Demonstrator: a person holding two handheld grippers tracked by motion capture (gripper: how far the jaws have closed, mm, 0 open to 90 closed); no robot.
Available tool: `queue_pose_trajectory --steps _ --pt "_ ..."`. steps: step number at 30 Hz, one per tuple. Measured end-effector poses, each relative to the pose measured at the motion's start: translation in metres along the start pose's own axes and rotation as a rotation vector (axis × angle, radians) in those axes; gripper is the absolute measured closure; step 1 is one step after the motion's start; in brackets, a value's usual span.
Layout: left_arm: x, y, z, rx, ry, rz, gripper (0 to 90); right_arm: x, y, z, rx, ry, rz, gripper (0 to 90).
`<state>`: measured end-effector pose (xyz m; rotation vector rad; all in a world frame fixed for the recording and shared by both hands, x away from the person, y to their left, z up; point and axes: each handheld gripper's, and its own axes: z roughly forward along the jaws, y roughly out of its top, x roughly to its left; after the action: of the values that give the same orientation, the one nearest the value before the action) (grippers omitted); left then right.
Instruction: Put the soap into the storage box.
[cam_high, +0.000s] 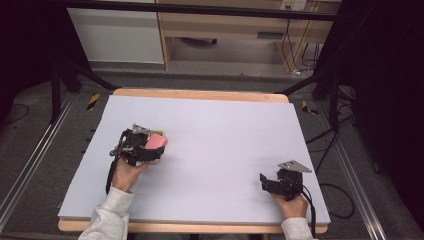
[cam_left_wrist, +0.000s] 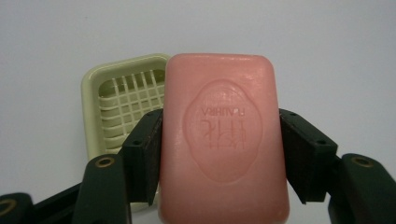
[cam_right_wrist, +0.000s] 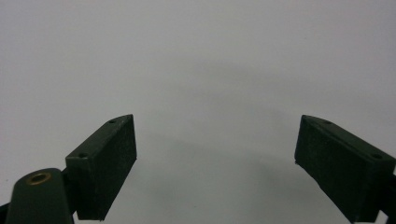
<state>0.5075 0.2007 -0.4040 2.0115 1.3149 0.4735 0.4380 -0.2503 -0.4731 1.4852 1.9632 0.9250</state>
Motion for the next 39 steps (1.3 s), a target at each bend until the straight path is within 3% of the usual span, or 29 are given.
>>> queue_pose_trajectory --steps 13,39 --pt "0.015 0.005 0.009 0.010 0.047 -0.014 37.1 0.001 0.000 0.001 0.002 -0.003 -0.004 13.0" --pt "0.036 0.005 0.034 0.032 0.088 -0.059 37.1 0.001 0.000 0.003 0.007 -0.007 -0.006 13.0"
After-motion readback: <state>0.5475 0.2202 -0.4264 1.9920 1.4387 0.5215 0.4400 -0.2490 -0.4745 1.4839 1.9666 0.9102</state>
